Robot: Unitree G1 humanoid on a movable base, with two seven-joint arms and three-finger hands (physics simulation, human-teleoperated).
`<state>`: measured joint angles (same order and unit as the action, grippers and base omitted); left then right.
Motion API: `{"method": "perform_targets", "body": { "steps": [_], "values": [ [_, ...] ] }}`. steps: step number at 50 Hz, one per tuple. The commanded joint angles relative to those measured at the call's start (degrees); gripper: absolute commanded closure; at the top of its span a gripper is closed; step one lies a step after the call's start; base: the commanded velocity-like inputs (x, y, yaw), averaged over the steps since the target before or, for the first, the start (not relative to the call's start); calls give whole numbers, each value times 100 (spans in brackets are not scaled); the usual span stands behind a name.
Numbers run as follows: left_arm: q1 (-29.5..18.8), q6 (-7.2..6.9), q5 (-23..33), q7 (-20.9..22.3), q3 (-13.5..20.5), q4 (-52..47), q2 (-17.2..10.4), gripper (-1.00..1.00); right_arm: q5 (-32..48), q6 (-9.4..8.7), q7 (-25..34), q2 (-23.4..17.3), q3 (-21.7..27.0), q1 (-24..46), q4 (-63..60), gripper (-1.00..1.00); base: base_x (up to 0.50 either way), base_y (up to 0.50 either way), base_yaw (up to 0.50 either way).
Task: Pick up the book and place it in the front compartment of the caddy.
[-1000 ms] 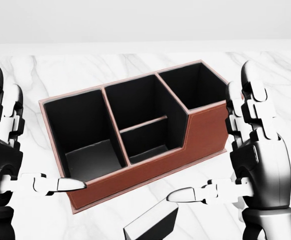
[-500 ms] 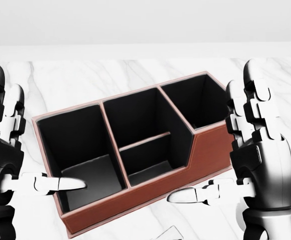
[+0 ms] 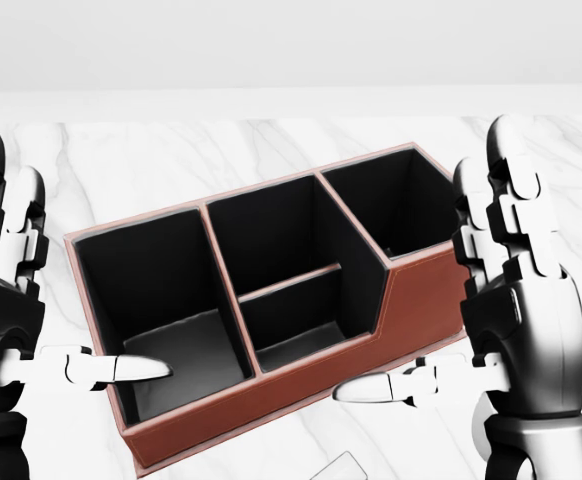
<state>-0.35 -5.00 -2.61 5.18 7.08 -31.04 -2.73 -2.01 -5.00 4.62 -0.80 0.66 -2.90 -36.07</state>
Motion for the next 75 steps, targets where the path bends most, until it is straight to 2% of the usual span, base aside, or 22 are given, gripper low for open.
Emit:
{"method": "perform_targets", "body": {
  "steps": [1, 19, 28, 55, 75],
  "values": [
    [-3, 0, -11, 2, 12, -16, -6, -100, 110, 0, -37, -16, -13, 45, -67, -100, 0, 0, 0],
    [-21, 0, -29, 22, 56, -43, -26, -100, 524, 0, 168, -158, 136, 463, -274, -100, 0, 0, 0],
    [-44, 0, -33, 24, 73, 19, -33, -100, 797, 0, 330, -166, 53, 530, -367, -100, 0, 0, 0],
    [-94, 0, -77, 10, 127, 102, -61, -100, 1478, 0, 1150, -497, 156, 1347, -884, -100, 0, 0, 0],
    [-87, 0, -68, 6, 114, 105, -60, -100, 2137, 0, 1598, -467, -57, 1291, -1103, -100, 0, 0, 0]
  ]
}}
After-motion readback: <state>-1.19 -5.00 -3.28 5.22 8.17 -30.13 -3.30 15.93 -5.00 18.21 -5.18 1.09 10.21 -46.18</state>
